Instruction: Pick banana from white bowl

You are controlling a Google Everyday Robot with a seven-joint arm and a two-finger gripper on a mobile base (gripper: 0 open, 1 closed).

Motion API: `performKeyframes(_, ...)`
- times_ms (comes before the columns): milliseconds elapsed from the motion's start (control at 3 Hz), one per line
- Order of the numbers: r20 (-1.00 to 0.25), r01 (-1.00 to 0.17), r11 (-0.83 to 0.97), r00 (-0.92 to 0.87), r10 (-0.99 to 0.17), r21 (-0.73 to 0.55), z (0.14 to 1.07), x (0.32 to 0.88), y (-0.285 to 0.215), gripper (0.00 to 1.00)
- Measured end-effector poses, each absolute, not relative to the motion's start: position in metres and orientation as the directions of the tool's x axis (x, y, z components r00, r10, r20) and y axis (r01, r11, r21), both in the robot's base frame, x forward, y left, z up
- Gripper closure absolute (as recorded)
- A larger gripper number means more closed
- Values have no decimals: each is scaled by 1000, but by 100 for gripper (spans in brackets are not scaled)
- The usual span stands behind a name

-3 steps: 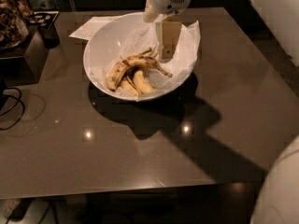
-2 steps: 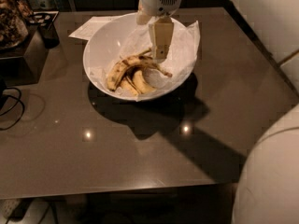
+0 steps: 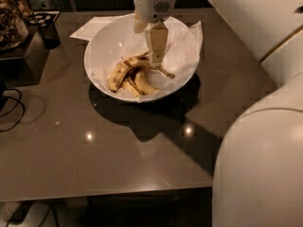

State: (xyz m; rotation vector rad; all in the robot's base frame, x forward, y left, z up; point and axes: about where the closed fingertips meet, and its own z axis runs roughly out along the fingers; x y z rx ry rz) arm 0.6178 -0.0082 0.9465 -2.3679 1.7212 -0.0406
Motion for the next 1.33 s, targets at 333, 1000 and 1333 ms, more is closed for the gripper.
performKeyframes(333,-91,-936,-309,327,-940,-169,934,625,-4,32)
performKeyframes(1000,-68,-927,-350,362,-930,-137,917,633,11,36)
performKeyframes(1333,-56,-916,-387,394,-917,-110,905,630,25,41)
